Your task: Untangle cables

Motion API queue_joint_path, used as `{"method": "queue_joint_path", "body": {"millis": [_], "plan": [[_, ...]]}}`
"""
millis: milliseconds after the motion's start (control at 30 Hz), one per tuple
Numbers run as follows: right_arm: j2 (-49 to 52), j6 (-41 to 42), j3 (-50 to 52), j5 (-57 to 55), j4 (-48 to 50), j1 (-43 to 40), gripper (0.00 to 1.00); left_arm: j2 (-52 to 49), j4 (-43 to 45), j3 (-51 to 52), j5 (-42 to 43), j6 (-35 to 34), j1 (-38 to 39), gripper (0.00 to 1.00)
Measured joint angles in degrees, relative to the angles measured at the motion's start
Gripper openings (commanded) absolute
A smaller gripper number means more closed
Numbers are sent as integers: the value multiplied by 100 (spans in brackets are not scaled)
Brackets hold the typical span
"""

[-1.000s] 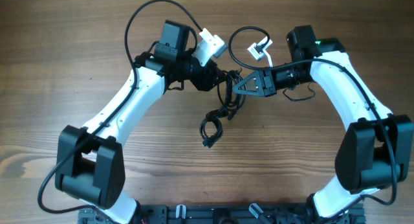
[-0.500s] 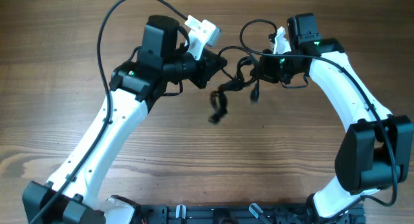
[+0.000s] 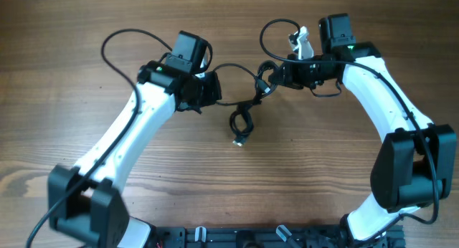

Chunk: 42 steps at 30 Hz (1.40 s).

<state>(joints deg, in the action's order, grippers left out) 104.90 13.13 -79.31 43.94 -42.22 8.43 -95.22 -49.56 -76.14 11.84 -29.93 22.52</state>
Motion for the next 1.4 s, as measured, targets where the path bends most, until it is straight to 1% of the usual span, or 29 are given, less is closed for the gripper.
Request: {"method": "queue_joint_path", "body": {"millis": [67,100,133,167,200,233,267,333,433,500,533,567,633,667,733,767,800,833,867,967,1033,1067,1133,1167,1200,1233,1333,1400], "plan": [[2,-63,2,330,223,-13,4,-448,-37,0,177,-46,0,15],[2,-63,2,520,354,-13,4,-654,-39,0,260,-81,2,21],[2,-57,4,691,474,-17,4,-831,-42,0,350,-83,0,36],[2,-31,4,885,623,-26,4,-1005,-46,0,468,-87,0,75],[4,70,9,1086,782,-35,4,-1158,-42,2,627,-92,2,91],[4,192,11,1209,986,-46,4,-1228,-37,2,758,-79,0,100],[4,319,11,1305,1150,-57,4,-1279,-17,2,935,-61,0,100],[4,533,11,1399,1360,-94,4,-1287,192,7,1241,205,0,100],[4,671,9,1386,1362,-114,4,-1276,667,9,1429,903,0,99],[4,682,11,1322,1257,-114,6,-1102,811,11,1456,1191,0,96],[4,678,9,1196,1154,-114,7,-861,848,13,1462,1342,0,96],[4,664,9,988,994,-114,7,-562,852,15,1443,1449,0,99],[4,658,9,363,684,-109,7,306,885,15,1263,1556,9,100],[4,678,9,179,632,-109,7,516,881,11,1167,1550,9,100],[4,798,9,-249,522,-109,8,962,748,9,761,1370,11,99],[4,848,9,-422,498,-109,9,1029,621,9,612,1283,13,99],[4,872,9,-483,492,-109,9,1001,555,9,505,1213,28,97],[4,870,9,-452,479,-109,9,874,518,11,378,1123,83,97],[4,872,9,-393,448,-109,9,765,522,11,293,1060,133,92],[4,761,9,-131,341,-109,12,142,656,22,142,114,260,91],[4,667,9,-83,238,-109,12,-175,800,24,129,-225,315,90],[4,579,9,-59,160,-109,13,-409,920,33,133,-376,415,86],[4,476,9,-46,103,-109,13,-616,1204,57,221,-511,538,78],[4,461,9,-44,107,-109,13,-638,1449,70,380,-612,527,78],[4,455,9,-44,101,-109,13,-658,1716,70,595,-822,496,74],[4,455,9,-44,98,-109,13,-658,1930,70,944,-1294,417,72],[4,455,9,-44,101,-109,13,-658,1880,70,1268,-2199,365,67],[4,457,9,-44,101,-109,13,-662,1788,70,1349,-2514,485,63]]}}
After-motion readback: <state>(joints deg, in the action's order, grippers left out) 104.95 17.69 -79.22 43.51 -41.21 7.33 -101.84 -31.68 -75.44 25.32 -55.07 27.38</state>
